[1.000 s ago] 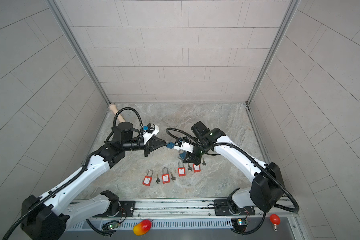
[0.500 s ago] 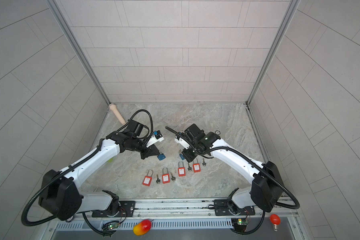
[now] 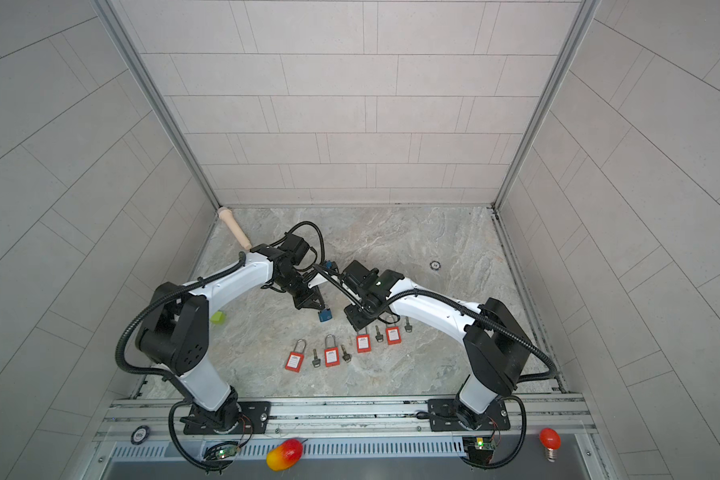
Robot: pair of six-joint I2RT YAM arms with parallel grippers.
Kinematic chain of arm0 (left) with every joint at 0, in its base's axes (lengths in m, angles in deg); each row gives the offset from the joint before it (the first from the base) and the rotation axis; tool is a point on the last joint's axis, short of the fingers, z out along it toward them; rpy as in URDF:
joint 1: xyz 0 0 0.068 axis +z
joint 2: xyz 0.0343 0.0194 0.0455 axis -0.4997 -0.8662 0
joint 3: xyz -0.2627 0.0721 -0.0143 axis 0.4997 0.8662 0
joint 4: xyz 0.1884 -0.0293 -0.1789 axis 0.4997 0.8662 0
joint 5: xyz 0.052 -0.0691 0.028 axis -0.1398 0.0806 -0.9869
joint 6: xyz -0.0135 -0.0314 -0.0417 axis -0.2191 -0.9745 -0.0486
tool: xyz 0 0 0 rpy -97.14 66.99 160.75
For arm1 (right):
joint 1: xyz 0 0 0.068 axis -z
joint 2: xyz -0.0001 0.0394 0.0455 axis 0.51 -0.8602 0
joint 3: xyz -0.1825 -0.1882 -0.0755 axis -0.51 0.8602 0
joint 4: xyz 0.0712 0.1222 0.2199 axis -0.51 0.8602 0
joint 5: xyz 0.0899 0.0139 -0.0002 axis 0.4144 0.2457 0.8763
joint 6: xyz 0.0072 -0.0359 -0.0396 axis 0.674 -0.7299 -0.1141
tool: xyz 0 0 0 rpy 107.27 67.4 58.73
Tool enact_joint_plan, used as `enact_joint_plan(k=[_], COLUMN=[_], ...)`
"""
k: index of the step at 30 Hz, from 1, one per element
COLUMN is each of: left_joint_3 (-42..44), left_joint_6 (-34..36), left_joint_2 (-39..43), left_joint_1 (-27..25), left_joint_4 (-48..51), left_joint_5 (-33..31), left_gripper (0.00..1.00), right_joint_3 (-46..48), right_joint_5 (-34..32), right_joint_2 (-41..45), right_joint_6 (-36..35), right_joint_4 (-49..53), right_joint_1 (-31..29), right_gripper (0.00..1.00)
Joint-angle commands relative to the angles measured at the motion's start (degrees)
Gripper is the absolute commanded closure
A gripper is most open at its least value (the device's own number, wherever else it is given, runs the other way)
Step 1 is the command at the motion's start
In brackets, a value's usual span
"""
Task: Lock with the key
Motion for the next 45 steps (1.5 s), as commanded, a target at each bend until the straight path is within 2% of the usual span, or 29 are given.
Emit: enact_joint_plan(k=[1,12,15,17,30,35,40,45], left_joint_3=[-2.06,-4.12,-5.37,-6.31,-3.7,-0.72,3.06,11.28], left_joint_6=[1.78,1.78,1.0,0.12,-3.4,-10.82,-18.08,-27.11], left_joint_2=[-1.83,-7.07,-8.08,-8.36,-3.07,3.48,11.07,21.36], left_joint_1=[-0.57,-1.72,-2.16,-2.51,-2.3,3.15,9.08,14.05], left_joint_4=[3.62,4.13,3.48,3.28,-3.68,-14.86,-23.46,-30.64], left_joint_5=[2.02,0.96,-0.1,-1.74,-9.41,-9.13,-12.32,-14.9], left_gripper=[1.0,0.98,0.94,0.85,0.62,0.52,0.52,0.51], right_joint_3=[0.95,0.51,-0.06,-0.24,-2.16,-3.59,-6.33,-12.49], right_joint_5=[-3.64,-3.13,-2.61,-2.47,-4.49,-5.9,-5.6,-3.02], right_joint_2=[1.73,0.07,-1.08,-1.59,-3.7,-4.77,-8.42,-16.63], right_joint_6=[3.17,3.21,3.46,3.86,6.16,6.37,6.12,4.98], right_joint_4=[-1.56,-2.93,-2.77,-3.07,-1.94,-1.32,0.64,4.93], right_joint_1=[-0.19,-0.25,-0.26,-0.34,-1.98,-3.74,-3.9,-3.6], right_gripper=[1.0,1.0,1.0,1.0,1.0,1.0,1.0,1.0])
